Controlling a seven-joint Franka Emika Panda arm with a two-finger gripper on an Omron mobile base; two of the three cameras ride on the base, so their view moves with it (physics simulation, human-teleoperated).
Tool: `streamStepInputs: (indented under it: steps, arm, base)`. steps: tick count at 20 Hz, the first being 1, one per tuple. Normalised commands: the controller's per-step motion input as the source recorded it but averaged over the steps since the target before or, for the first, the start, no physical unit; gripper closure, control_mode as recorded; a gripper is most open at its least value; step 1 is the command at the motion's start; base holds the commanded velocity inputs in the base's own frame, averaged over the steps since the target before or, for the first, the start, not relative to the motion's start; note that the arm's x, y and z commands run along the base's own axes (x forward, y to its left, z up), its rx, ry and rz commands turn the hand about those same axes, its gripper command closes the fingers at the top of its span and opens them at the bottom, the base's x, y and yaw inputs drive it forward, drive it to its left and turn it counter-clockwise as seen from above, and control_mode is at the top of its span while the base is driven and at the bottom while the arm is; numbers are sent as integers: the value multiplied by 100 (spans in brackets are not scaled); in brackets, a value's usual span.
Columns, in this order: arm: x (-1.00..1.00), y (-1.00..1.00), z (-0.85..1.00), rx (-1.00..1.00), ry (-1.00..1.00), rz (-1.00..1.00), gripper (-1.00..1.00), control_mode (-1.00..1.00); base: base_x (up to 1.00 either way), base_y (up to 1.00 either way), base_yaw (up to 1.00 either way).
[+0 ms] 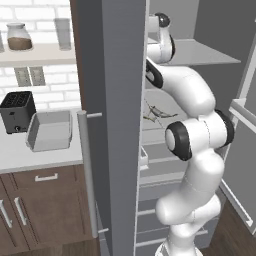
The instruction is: Place one lemon and one fish in each tupperware on the nearby counter, to pack two identical lunches.
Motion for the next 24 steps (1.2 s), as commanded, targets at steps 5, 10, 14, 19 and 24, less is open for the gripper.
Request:
streamStepInputs:
  steps: [5, 10, 14, 19, 24]
  arm:
    - [-98, -28, 8, 0, -27, -6, 100, -100]
    - [-100, -74, 6, 5, -10, -3, 100, -100]
    - [-100, -42, -25, 3, 3, 0, 100, -100]
    - [-100, -2, -43, 0, 16, 1, 100, -100]
    - [-100, 0, -35, 0, 17, 5, 100, -100]
  base:
    - [0, 0, 0]
    - [0, 0, 0]
    - [0, 0, 0]
    - [0, 0, 0]
    - [0, 0, 0]
